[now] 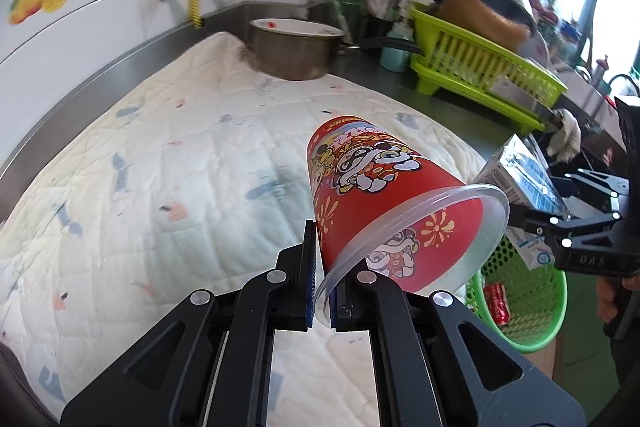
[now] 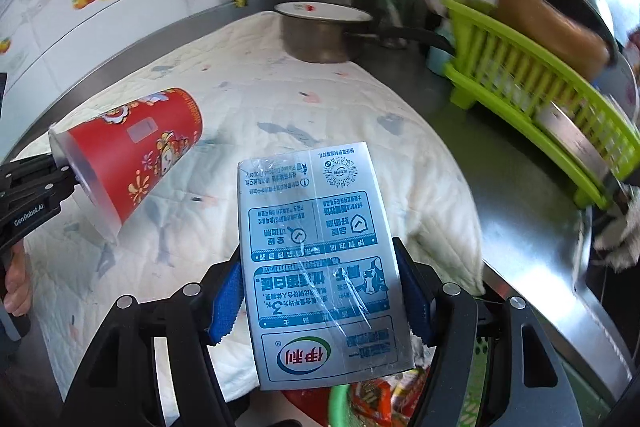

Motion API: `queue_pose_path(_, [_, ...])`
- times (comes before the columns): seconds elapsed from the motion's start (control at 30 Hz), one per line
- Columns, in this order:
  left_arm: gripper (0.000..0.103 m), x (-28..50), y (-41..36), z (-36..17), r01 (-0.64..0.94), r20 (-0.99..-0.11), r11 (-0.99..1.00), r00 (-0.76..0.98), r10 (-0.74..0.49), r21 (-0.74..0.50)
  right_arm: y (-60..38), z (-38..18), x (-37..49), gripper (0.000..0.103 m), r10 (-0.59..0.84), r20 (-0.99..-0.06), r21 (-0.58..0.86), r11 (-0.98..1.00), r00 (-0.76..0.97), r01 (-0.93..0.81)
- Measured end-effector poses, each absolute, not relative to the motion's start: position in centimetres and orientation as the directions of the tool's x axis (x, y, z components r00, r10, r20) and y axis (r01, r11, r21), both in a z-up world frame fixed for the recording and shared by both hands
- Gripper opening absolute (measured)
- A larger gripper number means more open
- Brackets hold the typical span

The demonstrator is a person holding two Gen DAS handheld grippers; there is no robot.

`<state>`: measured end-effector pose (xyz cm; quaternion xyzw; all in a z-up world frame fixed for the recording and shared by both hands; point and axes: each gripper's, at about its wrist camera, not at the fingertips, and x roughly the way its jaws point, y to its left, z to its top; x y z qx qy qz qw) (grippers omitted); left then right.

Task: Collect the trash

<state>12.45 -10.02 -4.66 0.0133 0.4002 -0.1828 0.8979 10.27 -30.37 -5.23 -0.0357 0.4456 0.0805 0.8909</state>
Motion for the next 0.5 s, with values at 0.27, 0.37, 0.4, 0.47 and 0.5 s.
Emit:
queue_pose_path(0.27, [0.004,11.8,-3.9,-4.5,0.198,-0.729,0.976,0.654,-0.204,-0.095,-24.3,-4.7,12.0,0.065,0.197,-0.788,0.012,0.952,0.584,-0.305])
queue_pose_path(0.37, [0.004,11.5,-1.6,-4.4,0.142,-0.729,0.985,0.663,-0.167,-0.096,-22.2,-4.6,12.6,0.065,0.225,-0.784,0.012,0.937,0.578,-0.349])
queue_pose_path(0.4, [0.004,11.3,-0.7,-4.4,0.120,-0.727,0.989,0.672,-0.143,-0.083,-21.6,-4.6,12.8,0.065,0.232,-0.784,0.011,0.933,0.576,-0.360])
queue_pose_path(0.47, [0.004,11.1,0.4,-4.4,0.090,-0.726,0.993,0.678,-0.116,-0.075,-20.3,-4.6,13.3,0.065,0.249,-0.785,0.013,0.923,0.568,-0.386])
queue_pose_path(0.5, [0.004,10.9,1.4,-4.4,0.065,-0.726,0.995,0.680,-0.103,-0.081,-19.8,-4.7,13.4,0.065,0.254,-0.785,0.013,0.919,0.565,-0.395])
